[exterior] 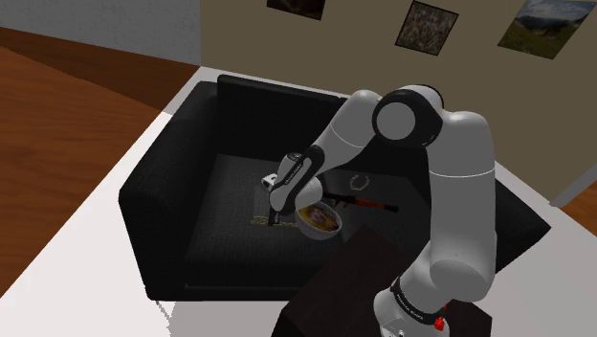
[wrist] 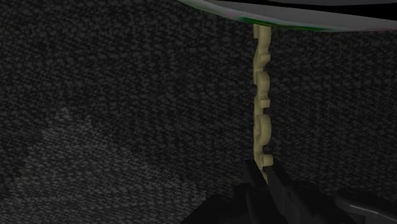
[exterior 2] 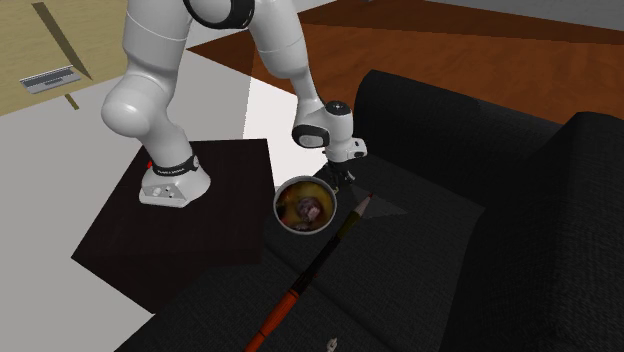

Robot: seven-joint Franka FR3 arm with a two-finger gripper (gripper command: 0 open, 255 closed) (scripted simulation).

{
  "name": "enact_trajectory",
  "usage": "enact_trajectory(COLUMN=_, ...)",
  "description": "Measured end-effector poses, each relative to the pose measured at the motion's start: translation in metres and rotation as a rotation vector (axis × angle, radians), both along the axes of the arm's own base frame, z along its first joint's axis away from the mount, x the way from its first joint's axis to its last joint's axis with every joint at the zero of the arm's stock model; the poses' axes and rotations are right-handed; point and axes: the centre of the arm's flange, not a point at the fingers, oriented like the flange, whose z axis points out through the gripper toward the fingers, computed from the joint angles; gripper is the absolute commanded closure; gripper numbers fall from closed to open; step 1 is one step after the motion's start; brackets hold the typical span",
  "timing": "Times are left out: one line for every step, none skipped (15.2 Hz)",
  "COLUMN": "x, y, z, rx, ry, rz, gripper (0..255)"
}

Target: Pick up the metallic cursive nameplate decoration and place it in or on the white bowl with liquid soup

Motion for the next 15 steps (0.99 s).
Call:
enact_trajectory(x=0.0, y=0.0, z=0.0, rx=0.0, ry=0.0, rz=0.0, gripper=255)
enact_trajectory(x=0.0, y=0.0, z=0.0, rx=0.0, ry=0.0, rz=0.0, gripper=255)
enact_trajectory(x=0.0, y=0.0, z=0.0, rx=0.0, ry=0.0, rz=0.0, gripper=255)
enact_trajectory(x=0.0, y=0.0, z=0.002, rx=0.0, ry=0.0, rz=0.0, gripper=255)
enact_trajectory(x=0.0, y=0.0, z=0.006, rx=0.0, ry=0.0, rz=0.0, gripper=255)
enact_trajectory(x=-0.001, y=0.001, z=0.01, rx=0.0, ry=0.0, rz=0.0, gripper=255)
enact_trajectory(x=-0.001, y=0.0, z=0.015, rx=0.0, ry=0.0, rz=0.0, gripper=255)
enact_trajectory(x=-0.001, y=0.0, z=0.02, rx=0.0, ry=0.0, rz=0.0, gripper=255)
enact_trajectory(x=0.0, y=0.0, z=0.025, rx=0.0, ry=0.0, rz=0.0, gripper=255)
enact_trajectory(x=0.001, y=-0.001, z=0.031, rx=0.0, ry=0.0, rz=0.0, gripper=255)
enact_trajectory(x=0.001, y=0.0, z=0.037, rx=0.0, ry=0.0, rz=0.0, gripper=255)
enact_trajectory(x=0.001, y=0.0, z=0.043, rx=0.0, ry=0.0, rz=0.0, gripper=255)
enact_trajectory(x=0.001, y=0.0, z=0.047, rx=0.0, ry=0.0, rz=0.0, gripper=255)
enact_trajectory(x=0.0, y=-0.001, z=0.053, rx=0.0, ry=0.0, rz=0.0, gripper=255)
enact_trajectory(x=0.0, y=0.0, z=0.059, rx=0.0, ry=0.0, rz=0.0, gripper=255)
